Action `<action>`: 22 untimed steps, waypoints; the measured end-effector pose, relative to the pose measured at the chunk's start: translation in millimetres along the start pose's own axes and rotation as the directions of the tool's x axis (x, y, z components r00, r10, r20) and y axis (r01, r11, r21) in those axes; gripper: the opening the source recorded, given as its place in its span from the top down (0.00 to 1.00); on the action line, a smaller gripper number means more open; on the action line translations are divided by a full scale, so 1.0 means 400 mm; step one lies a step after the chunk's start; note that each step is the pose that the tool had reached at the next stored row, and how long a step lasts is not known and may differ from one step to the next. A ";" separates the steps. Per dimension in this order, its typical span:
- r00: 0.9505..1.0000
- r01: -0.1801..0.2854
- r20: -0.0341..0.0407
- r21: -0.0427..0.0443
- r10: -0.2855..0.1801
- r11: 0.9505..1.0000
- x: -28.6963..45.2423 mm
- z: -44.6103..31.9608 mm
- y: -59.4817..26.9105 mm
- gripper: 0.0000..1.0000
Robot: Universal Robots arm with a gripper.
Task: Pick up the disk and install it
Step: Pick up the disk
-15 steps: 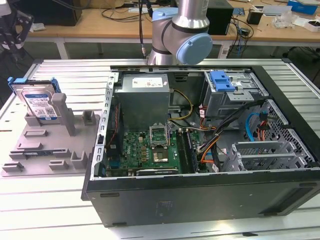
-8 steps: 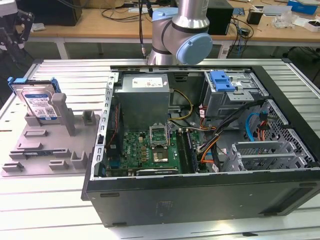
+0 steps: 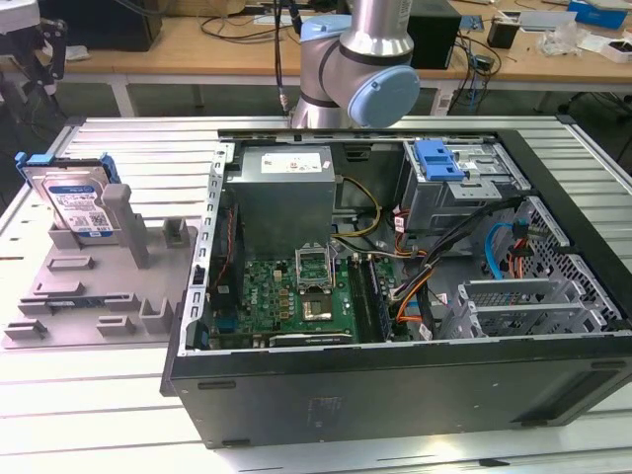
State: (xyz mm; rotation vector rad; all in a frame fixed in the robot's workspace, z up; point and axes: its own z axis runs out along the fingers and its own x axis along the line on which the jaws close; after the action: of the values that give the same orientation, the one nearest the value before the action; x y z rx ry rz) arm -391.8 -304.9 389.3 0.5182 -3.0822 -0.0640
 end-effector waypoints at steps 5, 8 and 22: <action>0.996 0.094 -0.004 0.001 -0.094 0.996 0.000 0.002 0.000 0.58; 0.988 0.151 -0.006 0.001 -0.151 0.989 0.000 0.003 0.000 0.58; 0.891 0.455 -0.021 -0.001 -0.454 0.891 0.000 0.007 0.000 0.58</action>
State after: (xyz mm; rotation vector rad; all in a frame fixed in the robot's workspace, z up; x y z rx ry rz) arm -391.8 -304.9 386.5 1.2213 -2.8671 -0.0565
